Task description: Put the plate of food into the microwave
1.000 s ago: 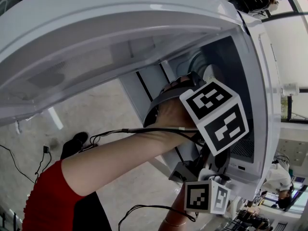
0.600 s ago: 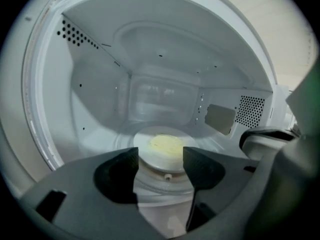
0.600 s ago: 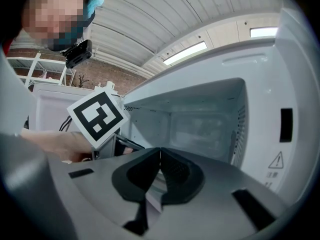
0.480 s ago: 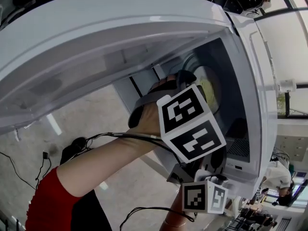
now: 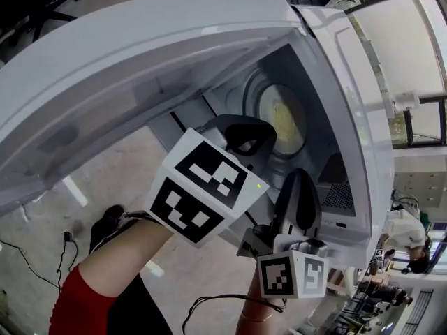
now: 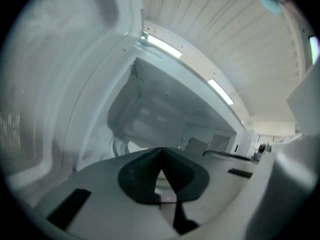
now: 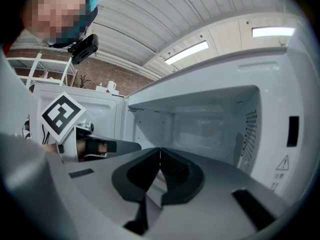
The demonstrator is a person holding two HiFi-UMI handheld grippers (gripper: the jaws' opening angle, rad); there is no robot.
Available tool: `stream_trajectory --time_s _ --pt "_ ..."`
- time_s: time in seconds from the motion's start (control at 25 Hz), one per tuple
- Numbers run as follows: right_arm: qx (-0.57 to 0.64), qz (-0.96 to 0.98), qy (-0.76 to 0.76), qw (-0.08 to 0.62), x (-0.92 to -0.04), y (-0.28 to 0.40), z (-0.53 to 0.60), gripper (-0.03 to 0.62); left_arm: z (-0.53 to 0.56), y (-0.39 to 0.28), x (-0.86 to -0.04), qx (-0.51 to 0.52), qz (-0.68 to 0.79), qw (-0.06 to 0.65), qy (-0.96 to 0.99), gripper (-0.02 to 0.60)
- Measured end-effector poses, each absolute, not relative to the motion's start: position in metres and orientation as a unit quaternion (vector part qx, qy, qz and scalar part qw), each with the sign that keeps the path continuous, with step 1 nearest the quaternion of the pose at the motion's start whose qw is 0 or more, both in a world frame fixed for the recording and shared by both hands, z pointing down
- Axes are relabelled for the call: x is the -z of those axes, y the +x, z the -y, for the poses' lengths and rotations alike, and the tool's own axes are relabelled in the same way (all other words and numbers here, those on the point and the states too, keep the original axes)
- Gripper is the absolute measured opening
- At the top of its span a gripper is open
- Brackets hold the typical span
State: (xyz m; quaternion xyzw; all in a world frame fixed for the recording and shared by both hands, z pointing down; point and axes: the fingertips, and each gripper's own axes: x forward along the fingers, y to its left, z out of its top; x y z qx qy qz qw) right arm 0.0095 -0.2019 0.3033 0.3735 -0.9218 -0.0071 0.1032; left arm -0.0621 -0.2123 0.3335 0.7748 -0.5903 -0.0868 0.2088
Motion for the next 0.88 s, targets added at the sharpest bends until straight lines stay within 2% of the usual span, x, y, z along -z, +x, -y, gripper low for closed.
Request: stream_trajectory --time_s 0.36,0.72,0.88 --pt "-0.003 0.917 0.383 0.108 -0.313 0.01 0.189 0.015 0.193 -0.057 -0.338 0.237 0.509 0.307 0.769 0.009" --pt "-0.02 0.918 0.378 0.115 -0.303 0.009 0.165 0.015 0.172 -0.047 -0.323 0.257 0.499 0.311 0.767 0.009" --pt "-0.049 0.915 0.389 0.097 -0.292 0.02 0.149 0.015 0.157 -0.035 -0.315 0.23 0.495 0.321 0.774 0.009"
